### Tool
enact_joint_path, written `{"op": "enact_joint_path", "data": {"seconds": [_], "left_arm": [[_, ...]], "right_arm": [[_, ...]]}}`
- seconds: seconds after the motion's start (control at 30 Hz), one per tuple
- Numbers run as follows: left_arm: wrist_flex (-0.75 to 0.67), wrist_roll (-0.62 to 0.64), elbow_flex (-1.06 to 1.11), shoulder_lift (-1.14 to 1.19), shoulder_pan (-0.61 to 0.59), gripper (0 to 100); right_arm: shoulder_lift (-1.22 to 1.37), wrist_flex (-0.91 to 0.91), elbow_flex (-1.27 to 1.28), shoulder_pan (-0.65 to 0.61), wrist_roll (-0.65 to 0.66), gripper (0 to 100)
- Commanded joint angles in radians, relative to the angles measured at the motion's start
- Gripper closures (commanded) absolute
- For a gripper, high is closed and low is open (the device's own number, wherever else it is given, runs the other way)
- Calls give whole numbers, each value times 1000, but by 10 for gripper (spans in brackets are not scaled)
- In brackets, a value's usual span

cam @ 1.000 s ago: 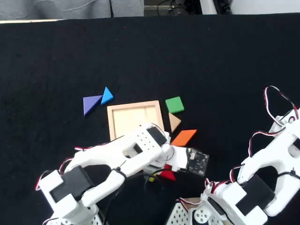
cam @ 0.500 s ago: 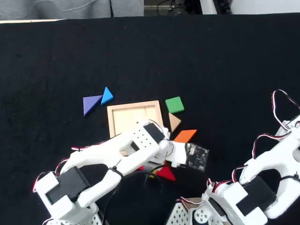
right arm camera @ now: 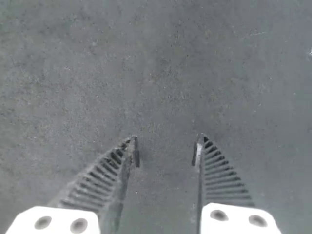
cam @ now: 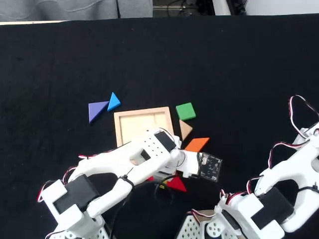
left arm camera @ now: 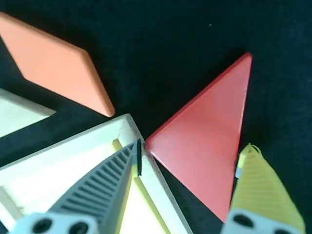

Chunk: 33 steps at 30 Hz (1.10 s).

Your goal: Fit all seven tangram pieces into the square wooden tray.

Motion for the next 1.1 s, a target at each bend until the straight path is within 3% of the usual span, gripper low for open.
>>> {"op": "enact_joint_path", "data": {"seconds": [0.0,0.33,1.07], "left_arm": [[-6,0,-27,9,22,680],[3,64,4,26,114,696],[18,129,-36,91,41,695]], "right_arm": [[-16,5,-35,-14,6,808],[-8,3,-35,-14,6,808],[-8,3,-33,-35,6,808]]}}
